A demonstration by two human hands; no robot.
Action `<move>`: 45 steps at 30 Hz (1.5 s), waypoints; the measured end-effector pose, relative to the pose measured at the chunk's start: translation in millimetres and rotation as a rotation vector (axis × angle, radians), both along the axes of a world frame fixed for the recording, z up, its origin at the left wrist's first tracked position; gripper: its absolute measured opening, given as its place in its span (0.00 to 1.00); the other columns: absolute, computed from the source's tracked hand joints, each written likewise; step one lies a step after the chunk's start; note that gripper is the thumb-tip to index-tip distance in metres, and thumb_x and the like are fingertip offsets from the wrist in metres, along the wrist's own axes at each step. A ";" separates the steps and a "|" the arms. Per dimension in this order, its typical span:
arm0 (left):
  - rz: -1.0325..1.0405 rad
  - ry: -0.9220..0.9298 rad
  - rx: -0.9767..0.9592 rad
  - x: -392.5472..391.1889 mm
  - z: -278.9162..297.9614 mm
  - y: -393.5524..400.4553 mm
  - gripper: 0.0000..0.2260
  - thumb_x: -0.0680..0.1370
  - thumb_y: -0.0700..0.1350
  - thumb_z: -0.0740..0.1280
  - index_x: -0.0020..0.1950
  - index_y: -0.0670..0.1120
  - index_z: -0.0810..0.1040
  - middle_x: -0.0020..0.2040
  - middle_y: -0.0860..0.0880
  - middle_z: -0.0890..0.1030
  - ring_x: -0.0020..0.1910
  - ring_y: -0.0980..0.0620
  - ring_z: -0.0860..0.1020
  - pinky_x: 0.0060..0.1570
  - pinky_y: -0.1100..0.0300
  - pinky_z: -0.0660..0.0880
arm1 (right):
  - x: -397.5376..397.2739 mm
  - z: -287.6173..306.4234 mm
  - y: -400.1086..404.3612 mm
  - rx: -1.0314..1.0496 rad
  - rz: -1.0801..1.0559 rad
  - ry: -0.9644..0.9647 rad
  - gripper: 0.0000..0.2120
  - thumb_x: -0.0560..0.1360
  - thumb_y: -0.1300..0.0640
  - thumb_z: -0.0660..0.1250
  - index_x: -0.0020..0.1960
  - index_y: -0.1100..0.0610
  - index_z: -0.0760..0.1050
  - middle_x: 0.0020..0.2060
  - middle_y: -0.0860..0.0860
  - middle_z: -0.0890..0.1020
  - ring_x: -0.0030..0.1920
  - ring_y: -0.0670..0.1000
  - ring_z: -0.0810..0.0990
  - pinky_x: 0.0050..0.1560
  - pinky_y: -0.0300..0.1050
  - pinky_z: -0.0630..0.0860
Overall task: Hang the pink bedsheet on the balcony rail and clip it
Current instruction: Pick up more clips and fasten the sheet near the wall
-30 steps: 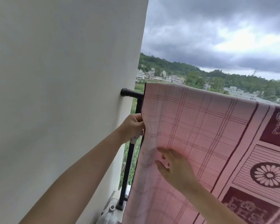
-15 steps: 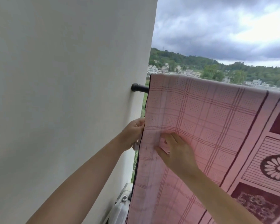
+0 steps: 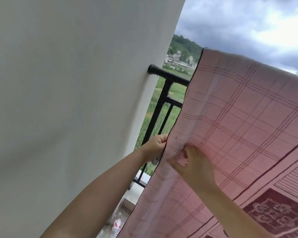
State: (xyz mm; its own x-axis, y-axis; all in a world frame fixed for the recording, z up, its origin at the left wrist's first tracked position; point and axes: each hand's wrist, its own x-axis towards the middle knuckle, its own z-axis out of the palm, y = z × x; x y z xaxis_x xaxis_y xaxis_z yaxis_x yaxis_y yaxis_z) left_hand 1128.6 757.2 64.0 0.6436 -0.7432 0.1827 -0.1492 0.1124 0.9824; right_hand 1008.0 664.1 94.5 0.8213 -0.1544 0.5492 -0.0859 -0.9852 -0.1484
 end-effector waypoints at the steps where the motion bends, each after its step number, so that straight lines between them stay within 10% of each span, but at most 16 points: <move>1: 0.087 -0.066 0.032 0.7 -0.8 -1.5 0.06 0.75 0.41 0.62 0.49 0.44 0.77 0.43 0.40 0.80 0.41 0.48 0.77 0.41 0.51 0.76 | 4.5 0.3 2.4 0.022 -0.023 0.007 0.15 0.68 0.43 0.68 0.44 0.55 0.72 0.36 0.45 0.72 0.35 0.47 0.72 0.28 0.32 0.61; 11: 0.636 -0.418 -0.097 -15.3 28.0 32.5 0.09 0.78 0.36 0.57 0.39 0.46 0.68 0.27 0.54 0.69 0.24 0.59 0.69 0.27 0.71 0.65 | -2.8 -3.0 -9.6 0.162 0.091 -0.016 0.25 0.72 0.61 0.66 0.25 0.46 0.57 0.22 0.41 0.63 0.25 0.39 0.62 0.25 0.35 0.56; 16: 0.649 -0.489 -0.059 -50.9 -2.3 27.1 0.08 0.77 0.39 0.57 0.46 0.37 0.75 0.30 0.56 0.71 0.28 0.60 0.70 0.31 0.68 0.67 | -5.7 -1.4 -4.5 0.169 0.307 0.129 0.06 0.72 0.63 0.62 0.45 0.59 0.78 0.35 0.58 0.82 0.36 0.57 0.80 0.40 0.54 0.78; 24: 0.543 -0.319 -0.024 -54.9 -0.7 29.0 0.09 0.76 0.35 0.61 0.52 0.39 0.79 0.34 0.58 0.76 0.29 0.68 0.74 0.31 0.74 0.69 | -3.4 15.7 -16.0 0.217 0.334 0.048 0.13 0.74 0.66 0.62 0.54 0.56 0.79 0.43 0.57 0.84 0.41 0.59 0.82 0.48 0.53 0.79; 28: 0.478 -0.143 -0.041 -60.8 6.8 31.5 0.07 0.77 0.36 0.61 0.51 0.40 0.77 0.37 0.55 0.75 0.26 0.61 0.72 0.24 0.76 0.67 | -9.3 22.8 -19.1 0.018 0.355 0.068 0.16 0.74 0.65 0.61 0.59 0.55 0.76 0.35 0.56 0.83 0.28 0.52 0.76 0.35 0.45 0.78; 31: 0.329 0.043 -0.113 -60.3 5.7 32.5 0.03 0.76 0.39 0.63 0.47 0.43 0.77 0.30 0.56 0.77 0.21 0.61 0.69 0.20 0.71 0.66 | -8.4 26.5 -25.5 -0.165 0.367 -0.011 0.14 0.70 0.64 0.61 0.54 0.59 0.79 0.40 0.56 0.85 0.38 0.55 0.83 0.40 0.47 0.80; 36: 0.379 0.116 -0.183 -58.8 0.7 21.1 0.05 0.74 0.37 0.66 0.48 0.38 0.78 0.18 0.58 0.72 0.16 0.62 0.65 0.17 0.73 0.62 | -7.2 28.3 -32.7 -0.256 0.372 0.007 0.14 0.69 0.62 0.61 0.52 0.59 0.79 0.46 0.56 0.84 0.47 0.54 0.83 0.47 0.49 0.79; 45: 0.384 -0.015 -0.078 -42.7 1.3 16.8 0.09 0.76 0.37 0.62 0.37 0.46 0.76 0.25 0.54 0.72 0.22 0.60 0.68 0.25 0.67 0.65 | -6.2 37.4 -32.9 -0.319 0.357 0.137 0.21 0.71 0.52 0.52 0.54 0.57 0.79 0.46 0.54 0.84 0.46 0.52 0.83 0.48 0.47 0.78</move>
State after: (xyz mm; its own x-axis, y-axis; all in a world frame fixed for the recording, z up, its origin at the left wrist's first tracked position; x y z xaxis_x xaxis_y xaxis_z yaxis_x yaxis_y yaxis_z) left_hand 1085.9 774.0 65.3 0.8691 -0.4323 0.2403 -0.2088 0.1197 0.9706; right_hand 1001.7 631.2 131.9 0.8604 0.3078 0.4062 0.2675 -0.9511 0.1542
